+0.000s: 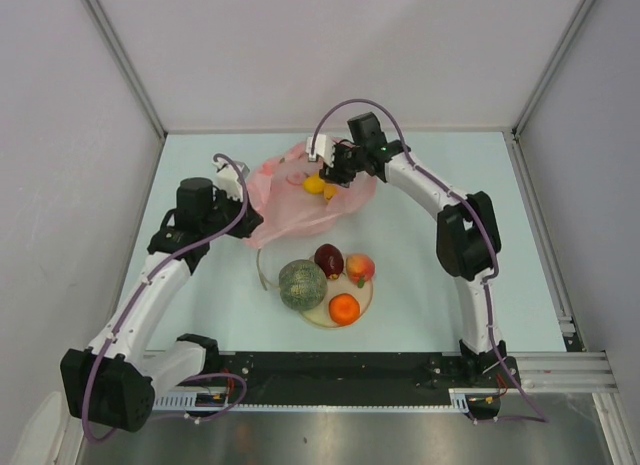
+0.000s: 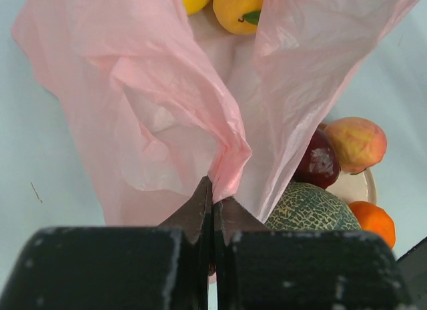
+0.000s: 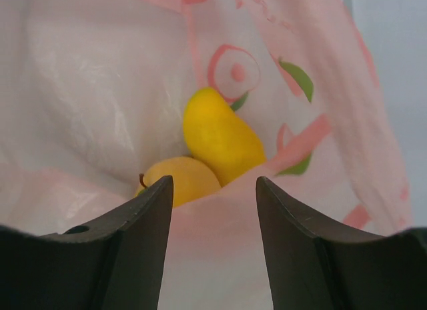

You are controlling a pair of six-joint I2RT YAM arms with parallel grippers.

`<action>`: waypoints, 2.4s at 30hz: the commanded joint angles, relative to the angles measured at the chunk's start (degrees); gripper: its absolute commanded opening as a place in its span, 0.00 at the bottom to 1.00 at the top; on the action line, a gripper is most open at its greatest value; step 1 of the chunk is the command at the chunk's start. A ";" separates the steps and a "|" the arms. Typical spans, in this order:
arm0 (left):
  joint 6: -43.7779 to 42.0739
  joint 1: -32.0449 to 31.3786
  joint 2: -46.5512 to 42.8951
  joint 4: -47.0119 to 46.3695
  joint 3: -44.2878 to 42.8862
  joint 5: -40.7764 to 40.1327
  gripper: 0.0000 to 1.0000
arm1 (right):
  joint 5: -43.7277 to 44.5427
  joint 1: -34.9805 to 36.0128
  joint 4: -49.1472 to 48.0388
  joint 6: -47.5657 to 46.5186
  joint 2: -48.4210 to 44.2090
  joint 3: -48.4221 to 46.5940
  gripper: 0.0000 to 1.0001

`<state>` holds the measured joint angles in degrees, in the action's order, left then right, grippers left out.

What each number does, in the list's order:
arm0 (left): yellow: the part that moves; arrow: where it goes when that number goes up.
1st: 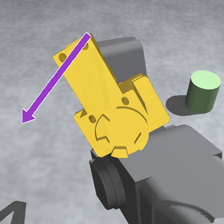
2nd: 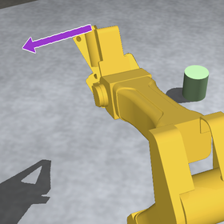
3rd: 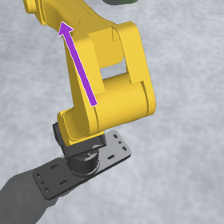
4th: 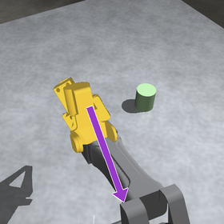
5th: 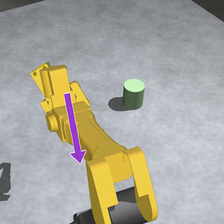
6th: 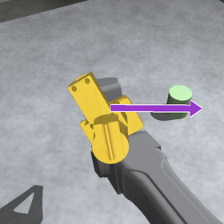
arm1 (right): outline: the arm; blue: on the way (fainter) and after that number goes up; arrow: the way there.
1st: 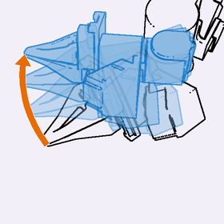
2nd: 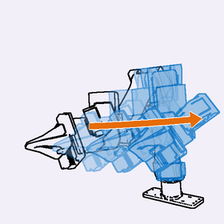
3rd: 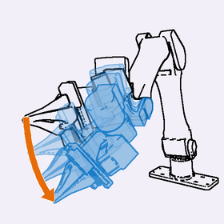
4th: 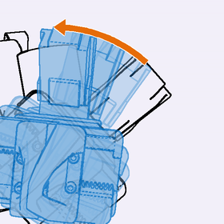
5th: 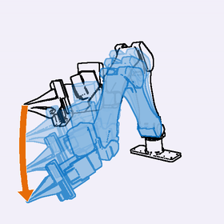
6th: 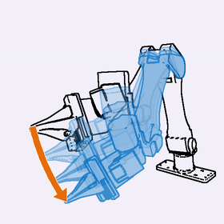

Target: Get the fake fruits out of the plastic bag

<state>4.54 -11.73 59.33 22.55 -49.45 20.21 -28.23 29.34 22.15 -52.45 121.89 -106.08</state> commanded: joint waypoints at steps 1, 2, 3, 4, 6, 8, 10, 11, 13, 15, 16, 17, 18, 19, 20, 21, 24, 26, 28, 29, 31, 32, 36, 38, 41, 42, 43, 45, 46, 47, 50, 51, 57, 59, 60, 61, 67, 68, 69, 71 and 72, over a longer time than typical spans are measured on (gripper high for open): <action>0.47 0.48 1.49 -1.72 -4.34 1.59 0.00 | -2.54 1.86 9.40 -9.17 4.67 -8.25 0.56; 0.56 0.48 1.49 -1.80 -4.34 1.42 0.00 | -2.45 2.03 10.71 -9.43 5.98 -11.05 0.55; 0.65 0.48 1.58 -1.89 -4.25 1.33 0.00 | -2.53 2.30 11.15 -10.04 7.74 -12.38 0.55; 0.65 0.48 1.66 -2.07 -4.08 1.33 0.00 | -2.53 2.38 11.07 -10.31 8.54 -13.09 0.56; 0.74 0.48 1.58 -1.98 -3.81 1.33 0.01 | -2.01 2.91 10.19 -11.18 9.77 -14.23 0.57; 0.83 0.56 1.66 -1.98 -3.81 1.33 0.00 | -1.31 3.26 10.80 -13.38 11.88 -15.29 0.61; 0.74 0.48 1.84 -1.80 -4.33 1.24 0.00 | -0.52 3.53 12.29 -15.22 14.50 -18.01 0.66; 0.74 0.48 2.02 -1.80 -4.51 1.15 0.00 | -0.08 3.44 14.30 -15.75 15.56 -19.06 0.68; 0.56 0.48 2.28 -2.07 -4.95 0.98 0.00 | 1.76 3.62 14.94 -15.67 18.11 -21.79 0.75; 0.65 0.56 2.63 -2.33 -5.22 0.97 0.00 | 3.61 3.53 13.63 -15.76 19.09 -21.97 0.80; 0.65 0.56 2.72 -2.33 -5.39 0.97 0.00 | 3.79 3.27 12.23 -16.71 19.79 -21.89 0.81; 0.65 0.48 2.89 -2.33 -5.39 1.06 0.00 | 4.23 3.18 11.43 -17.07 20.14 -21.80 0.82; 0.65 0.56 2.98 -2.42 -5.48 1.06 0.00 | 5.28 3.26 10.55 -17.42 20.67 -21.80 0.83; 0.65 0.74 3.07 -2.24 -5.48 0.98 0.00 | 5.72 3.18 9.59 -17.86 21.11 -22.32 0.84; 0.65 0.74 3.16 -2.24 -5.48 0.97 0.00 | 6.16 3.00 9.40 -18.65 22.16 -22.67 0.84; 0.74 0.91 3.25 -2.33 -5.31 0.97 0.00 | 6.69 2.91 9.40 -18.92 22.69 -23.20 0.84; 0.91 1.27 3.25 -2.42 -4.87 0.89 0.00 | 7.83 2.74 7.65 -19.71 23.66 -23.56 0.79; 1.00 1.44 3.25 -2.51 -4.69 1.06 0.00 | 8.10 2.39 2.91 -19.45 23.05 -21.72 0.73; 1.00 1.62 3.25 -2.59 -4.34 1.24 0.00 | 7.49 2.12 -1.47 -17.61 22.43 -21.01 0.63; 1.00 1.71 3.25 -2.51 -4.34 1.24 0.00 | 7.23 1.95 -2.63 -16.56 22.08 -21.09 0.58; 1.26 1.88 3.07 -2.68 -4.16 1.24 0.00 | 5.39 1.51 -5.36 -11.38 20.33 -21.27 0.52; 1.53 2.06 3.16 -2.86 -4.16 1.50 0.00 | 3.46 1.25 -6.23 -8.67 19.19 -21.01 0.46; 2.32 2.41 3.42 -3.73 -4.07 2.03 0.00 | -0.07 0.63 -10.37 5.31 12.96 -20.13 0.37; 2.50 2.41 3.69 -3.91 -4.16 2.12 0.00 | -1.91 0.54 -10.46 13.14 11.01 -19.52 0.29; 2.76 2.41 4.04 -4.18 -4.34 2.20 0.00 | -3.76 0.63 -10.46 21.57 6.80 -17.06 0.21; 2.85 2.50 4.13 -4.26 -4.42 2.29 0.00 | -4.11 0.63 -10.81 23.42 5.74 -15.22 0.21; 2.93 2.41 4.13 -4.35 -4.43 2.38 0.00 | -4.46 0.63 -11.16 27.01 3.73 -14.25 0.21; 3.20 2.50 4.30 -4.53 -4.43 2.47 0.00 | -6.13 0.54 -12.04 30.11 1.96 -12.14 0.21; 3.29 2.50 4.48 -4.61 -4.43 2.47 0.00 | -6.75 0.45 -12.48 31.95 0.47 -10.22 0.21; 3.55 2.41 4.65 -4.79 -4.51 2.64 0.00 | -8.32 0.28 -12.92 35.27 0.20 -9.33 0.21; 4.25 2.50 5.18 -5.32 -5.13 3.26 0.00 | -10.00 0.19 -14.58 40.99 0.63 -7.04 0.20; 4.25 2.41 5.62 -5.41 -5.39 3.26 0.00 | -10.00 0.19 -15.20 42.32 0.98 -6.60 0.20; 4.69 2.41 8.42 -5.85 -10.31 3.17 0.00 | -11.23 0.01 -18.89 52.16 4.85 -6.25 0.25; 5.04 2.41 9.40 -6.11 -12.93 3.35 0.00 | -9.92 0.36 -19.78 53.31 5.81 -4.58 0.25; 5.13 2.41 10.53 -6.02 -13.82 3.43 0.00 | -9.48 0.63 -19.34 52.63 5.99 -4.14 0.25; 5.22 2.41 11.06 -6.02 -14.61 3.44 0.00 | -8.43 0.80 -18.82 52.62 6.34 -3.52 0.25; 5.22 2.41 13.00 -5.49 -17.35 3.17 0.00 | -1.05 1.51 -15.65 48.05 7.40 0.52 0.33; 5.22 2.32 13.09 -5.49 -17.08 3.17 0.00 | -0.95 1.33 -15.74 48.05 7.49 1.14 0.34; 5.31 2.23 13.09 -5.41 -16.82 3.26 0.00 | -0.86 1.07 -15.56 47.96 7.40 2.01 0.38; 5.48 2.32 13.18 -5.41 -15.86 3.17 0.01 | -0.08 0.98 -15.30 47.09 7.31 2.90 0.47; 5.31 2.32 12.92 -5.41 -15.42 3.17 0.00 | 0.54 0.98 -15.12 46.65 7.05 3.77 0.52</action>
<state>9.06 -9.85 72.38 18.11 -64.60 22.70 -31.07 30.68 6.87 -4.03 129.45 -103.88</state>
